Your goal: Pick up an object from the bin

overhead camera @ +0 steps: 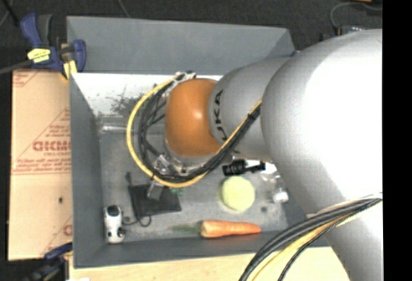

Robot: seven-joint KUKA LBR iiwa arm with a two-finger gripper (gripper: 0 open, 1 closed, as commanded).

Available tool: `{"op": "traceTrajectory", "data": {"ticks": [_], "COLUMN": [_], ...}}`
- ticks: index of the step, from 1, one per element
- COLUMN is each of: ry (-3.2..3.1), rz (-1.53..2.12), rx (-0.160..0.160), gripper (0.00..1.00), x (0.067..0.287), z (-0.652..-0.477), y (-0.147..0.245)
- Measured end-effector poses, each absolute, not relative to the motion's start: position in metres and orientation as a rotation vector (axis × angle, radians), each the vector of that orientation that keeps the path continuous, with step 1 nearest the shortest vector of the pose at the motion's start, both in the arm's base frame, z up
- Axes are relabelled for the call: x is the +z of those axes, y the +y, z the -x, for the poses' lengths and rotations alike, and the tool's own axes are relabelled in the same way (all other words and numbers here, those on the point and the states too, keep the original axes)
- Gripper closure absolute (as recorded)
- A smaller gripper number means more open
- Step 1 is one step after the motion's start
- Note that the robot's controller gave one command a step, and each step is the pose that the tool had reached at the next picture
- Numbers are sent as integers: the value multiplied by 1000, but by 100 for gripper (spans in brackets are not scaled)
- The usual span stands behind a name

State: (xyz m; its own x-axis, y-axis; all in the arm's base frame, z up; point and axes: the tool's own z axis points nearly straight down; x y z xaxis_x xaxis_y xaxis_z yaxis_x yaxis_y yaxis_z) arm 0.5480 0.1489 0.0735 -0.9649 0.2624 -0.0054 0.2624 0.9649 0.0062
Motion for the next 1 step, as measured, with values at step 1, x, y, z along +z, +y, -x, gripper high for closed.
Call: {"op": "traceTrajectory", "data": {"ticks": [1], "ry": [3115], "rz": [-414], "rx": [4], "gripper": [100], "x": [85], "z": [-546], "y": [148]}}
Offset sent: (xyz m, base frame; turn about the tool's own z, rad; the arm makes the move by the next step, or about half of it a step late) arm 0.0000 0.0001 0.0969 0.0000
